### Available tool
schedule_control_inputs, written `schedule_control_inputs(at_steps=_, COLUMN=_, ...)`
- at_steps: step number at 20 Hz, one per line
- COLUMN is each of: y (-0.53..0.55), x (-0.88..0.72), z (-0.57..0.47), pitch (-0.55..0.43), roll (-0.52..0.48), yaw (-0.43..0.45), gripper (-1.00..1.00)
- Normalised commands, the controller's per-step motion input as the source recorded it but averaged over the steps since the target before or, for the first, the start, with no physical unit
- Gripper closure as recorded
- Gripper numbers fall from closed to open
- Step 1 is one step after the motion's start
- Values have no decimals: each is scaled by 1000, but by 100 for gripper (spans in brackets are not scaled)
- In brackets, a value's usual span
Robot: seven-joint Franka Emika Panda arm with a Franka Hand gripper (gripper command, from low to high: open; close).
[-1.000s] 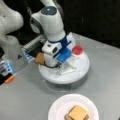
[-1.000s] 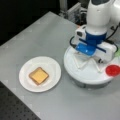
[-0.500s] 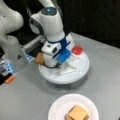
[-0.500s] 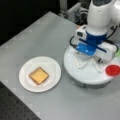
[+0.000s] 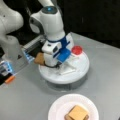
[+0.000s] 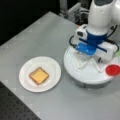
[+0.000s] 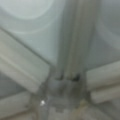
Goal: Ingredient selection for cheeseburger or sandwich
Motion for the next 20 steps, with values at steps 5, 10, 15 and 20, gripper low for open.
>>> schedule_control_inputs(at_steps=5, y=-69, x=-146, z=-79, pitch=-93, roll=-80, yaw=177, gripper=-100)
schedule_control_inputs(at_steps=10, y=-61, x=-122, z=-109, pitch=-88, roll=-69, yaw=223, gripper=-100)
schedule_control_inputs(at_steps=15, y=-96, x=-125, z=-98, pitch=-45, roll=-61, yaw=318, gripper=-100)
schedule_control_inputs(at_steps=20, y=-106, x=-118, z=-78, pitch=-12, roll=-23, yaw=299, gripper=-100)
